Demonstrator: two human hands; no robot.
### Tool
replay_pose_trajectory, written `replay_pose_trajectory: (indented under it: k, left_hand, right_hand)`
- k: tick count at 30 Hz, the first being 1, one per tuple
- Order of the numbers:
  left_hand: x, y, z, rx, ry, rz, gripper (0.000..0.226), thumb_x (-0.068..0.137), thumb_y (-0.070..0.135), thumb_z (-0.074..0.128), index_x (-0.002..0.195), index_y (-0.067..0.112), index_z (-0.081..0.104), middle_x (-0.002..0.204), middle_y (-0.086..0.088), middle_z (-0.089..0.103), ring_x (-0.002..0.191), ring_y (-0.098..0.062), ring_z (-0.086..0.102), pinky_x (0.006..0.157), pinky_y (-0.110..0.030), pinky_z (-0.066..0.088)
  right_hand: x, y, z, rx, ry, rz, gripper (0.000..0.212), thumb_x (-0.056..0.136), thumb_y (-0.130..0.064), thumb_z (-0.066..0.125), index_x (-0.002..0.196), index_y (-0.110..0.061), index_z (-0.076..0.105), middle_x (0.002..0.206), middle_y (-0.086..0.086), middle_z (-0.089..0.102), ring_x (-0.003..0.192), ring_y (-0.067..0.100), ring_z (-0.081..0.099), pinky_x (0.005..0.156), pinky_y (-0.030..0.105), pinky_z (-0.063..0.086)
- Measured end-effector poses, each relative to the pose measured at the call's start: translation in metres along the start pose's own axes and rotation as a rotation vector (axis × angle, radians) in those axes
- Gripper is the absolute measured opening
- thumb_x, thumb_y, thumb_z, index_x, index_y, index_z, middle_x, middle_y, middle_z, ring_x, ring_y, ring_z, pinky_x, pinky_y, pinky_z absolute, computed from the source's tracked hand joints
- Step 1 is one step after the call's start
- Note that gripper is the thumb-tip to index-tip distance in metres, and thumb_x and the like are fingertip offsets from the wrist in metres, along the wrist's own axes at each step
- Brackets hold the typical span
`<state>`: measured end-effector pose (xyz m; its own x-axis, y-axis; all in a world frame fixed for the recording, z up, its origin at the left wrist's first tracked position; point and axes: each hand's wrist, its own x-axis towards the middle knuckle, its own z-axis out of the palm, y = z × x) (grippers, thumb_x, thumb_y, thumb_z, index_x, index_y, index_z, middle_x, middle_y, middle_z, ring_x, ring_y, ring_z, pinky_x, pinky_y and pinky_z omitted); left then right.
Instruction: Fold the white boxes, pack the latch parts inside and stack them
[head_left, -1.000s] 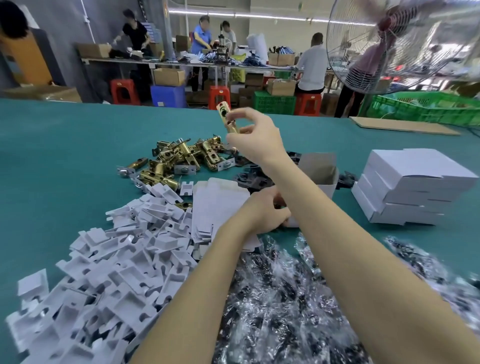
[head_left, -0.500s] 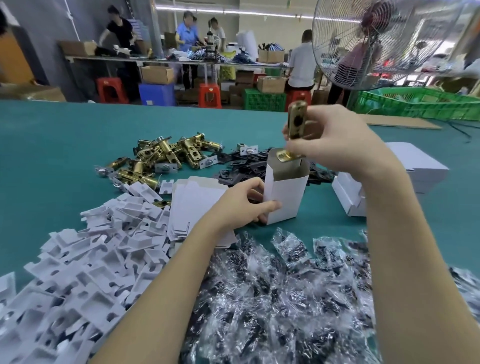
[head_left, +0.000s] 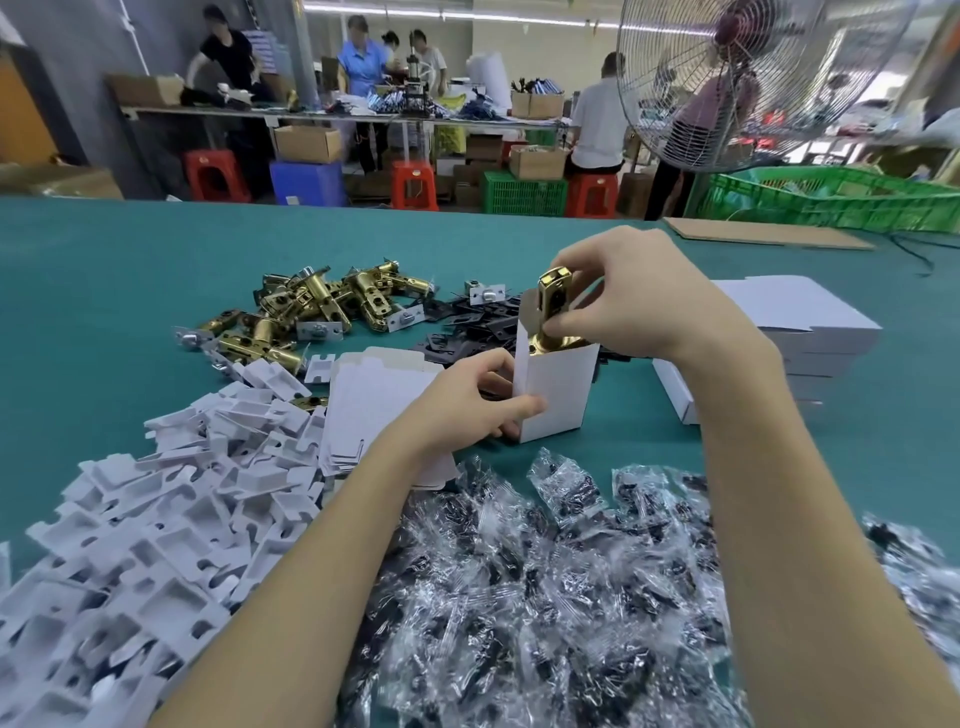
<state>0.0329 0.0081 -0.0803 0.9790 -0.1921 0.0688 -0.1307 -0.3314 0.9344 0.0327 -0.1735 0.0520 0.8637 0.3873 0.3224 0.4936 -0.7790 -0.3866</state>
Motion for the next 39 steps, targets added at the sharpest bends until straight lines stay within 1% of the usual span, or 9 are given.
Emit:
replay_pose_trajectory:
  k: [4,10,14,17,20,22,27,34,39]
  left_hand:
    - [0.001,-0.001,0.000,0.006,0.013,0.021,0.032,0.087,0.037,0.079,0.101,0.015,0.062,0.089,-0.001,0.077,0.080,-0.027,0.075,0.069,-0.035,0.061]
    - [0.000,0.001,0.002,-0.003,0.000,0.031,0.028,0.088,0.038,0.078,0.100,0.018,0.063,0.090,-0.002,0.076,0.079,-0.025,0.075,0.067,-0.034,0.062]
    - [0.000,0.002,0.003,0.018,-0.005,0.044,0.027,0.088,0.038,0.079,0.099,0.019,0.062,0.089,-0.001,0.076,0.078,-0.023,0.075,0.069,-0.035,0.060]
    - [0.000,0.003,0.001,0.032,-0.021,0.052,0.027,0.088,0.038,0.079,0.100,0.020,0.062,0.089,0.002,0.076,0.078,-0.020,0.075,0.068,-0.032,0.061]
    - [-0.001,0.002,0.001,0.013,-0.026,0.060,0.020,0.088,0.039,0.079,0.096,0.028,0.064,0.089,0.002,0.076,0.079,-0.021,0.075,0.068,-0.034,0.061]
    - [-0.001,0.002,0.001,0.007,-0.026,0.060,0.018,0.088,0.039,0.079,0.087,0.033,0.063,0.090,0.001,0.076,0.079,-0.021,0.075,0.068,-0.034,0.061]
    - [0.000,0.002,0.000,-0.004,-0.008,0.043,0.018,0.091,0.037,0.076,0.102,0.026,0.067,0.090,0.005,0.076,0.074,-0.017,0.074,0.066,-0.032,0.062]
    - [-0.002,0.002,0.001,-0.009,-0.002,0.012,0.017,0.091,0.038,0.075,0.104,0.030,0.068,0.092,0.007,0.076,0.074,-0.013,0.073,0.064,-0.028,0.061]
    - [-0.006,0.004,0.001,0.025,0.001,0.000,0.023,0.089,0.045,0.076,0.103,0.030,0.066,0.089,0.004,0.077,0.076,-0.014,0.074,0.066,-0.030,0.062]
  right_hand:
    - [0.001,0.003,0.006,-0.063,-0.094,0.048,0.005,0.081,-0.020,0.074,0.086,-0.018,0.074,0.081,0.004,0.073,0.075,0.022,0.072,0.059,0.031,0.058]
    - [0.002,0.005,0.018,-0.116,-0.260,0.089,0.019,0.089,-0.028,0.060,0.082,-0.012,0.069,0.081,0.008,0.073,0.059,0.011,0.072,0.068,0.035,0.061]
    - [0.002,0.005,0.018,-0.092,-0.400,0.120,0.020,0.096,-0.030,0.051,0.090,-0.027,0.070,0.090,-0.004,0.070,0.070,0.012,0.074,0.080,0.039,0.062]
    - [0.002,0.003,0.022,-0.059,-0.495,0.170,0.028,0.100,-0.034,0.044,0.078,-0.028,0.060,0.082,-0.009,0.053,0.077,0.019,0.073,0.081,0.036,0.058]
    - [0.002,0.004,0.024,-0.052,-0.548,0.136,0.019,0.094,-0.032,0.056,0.076,-0.029,0.061,0.079,-0.010,0.054,0.083,0.020,0.070,0.084,0.038,0.061]
    - [0.000,0.004,0.019,-0.082,-0.583,0.098,0.006,0.089,-0.030,0.063,0.087,-0.026,0.067,0.080,-0.008,0.060,0.082,0.017,0.071,0.080,0.035,0.060]
    - [-0.004,0.002,-0.002,-0.035,-0.457,0.030,0.037,0.087,-0.012,0.061,0.118,-0.030,0.071,0.115,-0.010,0.072,0.107,0.019,0.069,0.095,0.042,0.058]
    - [-0.009,-0.005,-0.013,0.099,-0.232,-0.047,0.023,0.087,-0.015,0.063,0.098,-0.033,0.074,0.091,-0.015,0.076,0.088,0.003,0.070,0.080,0.037,0.062]
    - [-0.010,-0.009,-0.002,0.050,-0.366,-0.036,0.012,0.096,-0.021,0.060,0.091,-0.026,0.070,0.074,-0.012,0.076,0.056,0.008,0.070,0.068,0.035,0.058]
